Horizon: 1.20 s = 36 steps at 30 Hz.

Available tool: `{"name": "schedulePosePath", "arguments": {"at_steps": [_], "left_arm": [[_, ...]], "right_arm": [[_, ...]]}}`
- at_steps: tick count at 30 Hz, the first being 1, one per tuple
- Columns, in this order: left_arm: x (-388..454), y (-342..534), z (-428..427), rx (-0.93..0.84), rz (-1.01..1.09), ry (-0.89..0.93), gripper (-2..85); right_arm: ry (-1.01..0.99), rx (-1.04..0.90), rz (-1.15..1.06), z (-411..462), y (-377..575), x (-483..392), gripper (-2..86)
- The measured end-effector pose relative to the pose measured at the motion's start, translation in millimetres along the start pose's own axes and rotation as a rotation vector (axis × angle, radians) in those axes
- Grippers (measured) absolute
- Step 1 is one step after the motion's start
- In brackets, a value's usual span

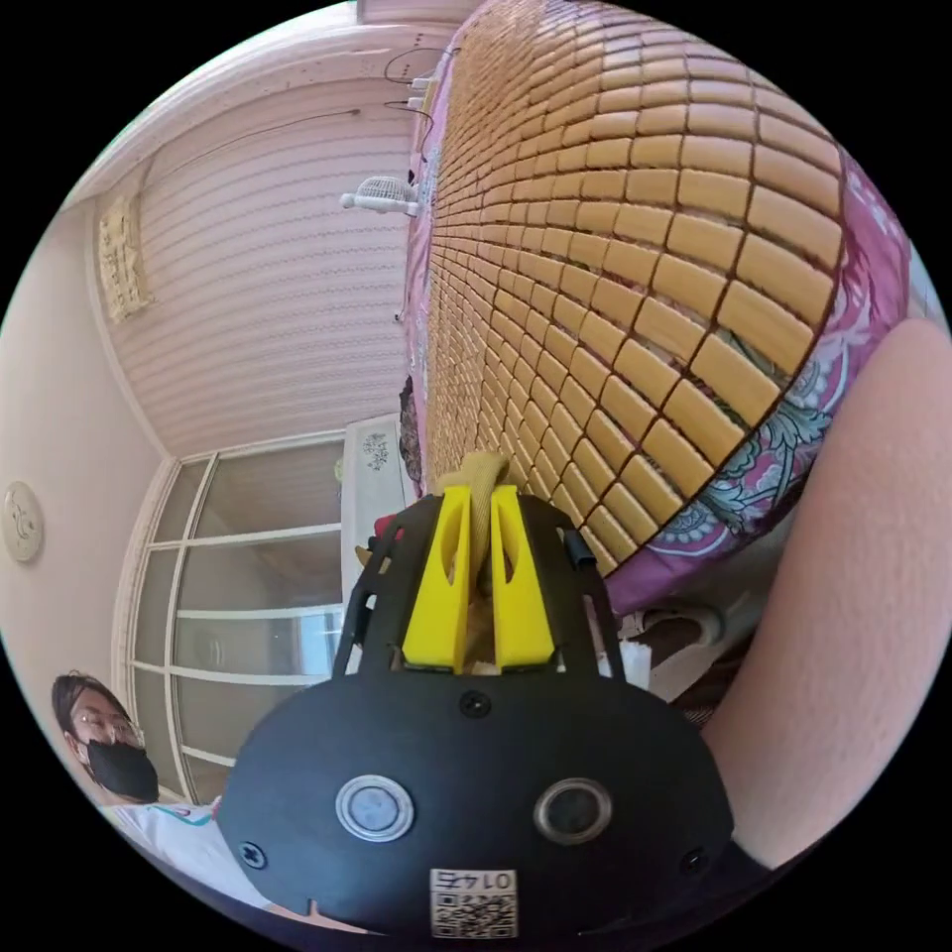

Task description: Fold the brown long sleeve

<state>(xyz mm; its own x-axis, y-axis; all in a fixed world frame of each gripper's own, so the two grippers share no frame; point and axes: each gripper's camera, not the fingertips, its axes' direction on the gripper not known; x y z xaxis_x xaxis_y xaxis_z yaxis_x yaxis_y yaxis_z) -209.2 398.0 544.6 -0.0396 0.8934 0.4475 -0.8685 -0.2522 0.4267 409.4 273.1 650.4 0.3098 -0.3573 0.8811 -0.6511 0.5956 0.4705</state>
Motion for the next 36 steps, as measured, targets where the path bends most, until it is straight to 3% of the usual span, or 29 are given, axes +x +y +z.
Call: {"name": "schedulePosePath", "arguments": {"at_steps": [7,15,21,24,28,31,36], "left_arm": [[-26.1,-4.6,-33.1,0.165,-0.157,0.115,4.6],[-106.5,4.3,-55.6,0.317,-0.501,0.062,5.1],[-200.7,31.6,-17.3,0.164,-0.932,-0.065,8.9],[-221.6,40.8,-7.3,0.132,-1.007,-0.057,10.6],[-222.7,35.7,-11.7,0.159,-0.981,-0.094,12.9],[-220.8,26.7,-2.5,0.142,-0.930,-0.103,15.6],[-219.8,10.1,27.6,0.015,-0.843,-0.083,14.5]], "right_arm": [[0.101,-0.030,-0.328,-30.9,22.5,-106.4,2.6],[0.348,-0.232,-0.536,112.6,23.0,-213.4,7.3],[0.483,-0.379,-0.719,230.8,26.6,-236.5,11.4],[0.519,-0.416,-0.863,245.1,36.8,-244.0,11.7],[0.746,-0.492,-1.007,266.3,40.2,-222.8,16.6],[0.814,-0.632,-0.980,291.9,34.7,-196.0,19.1],[0.869,-0.891,-0.961,332.9,45.5,-163.7,14.1]]}}
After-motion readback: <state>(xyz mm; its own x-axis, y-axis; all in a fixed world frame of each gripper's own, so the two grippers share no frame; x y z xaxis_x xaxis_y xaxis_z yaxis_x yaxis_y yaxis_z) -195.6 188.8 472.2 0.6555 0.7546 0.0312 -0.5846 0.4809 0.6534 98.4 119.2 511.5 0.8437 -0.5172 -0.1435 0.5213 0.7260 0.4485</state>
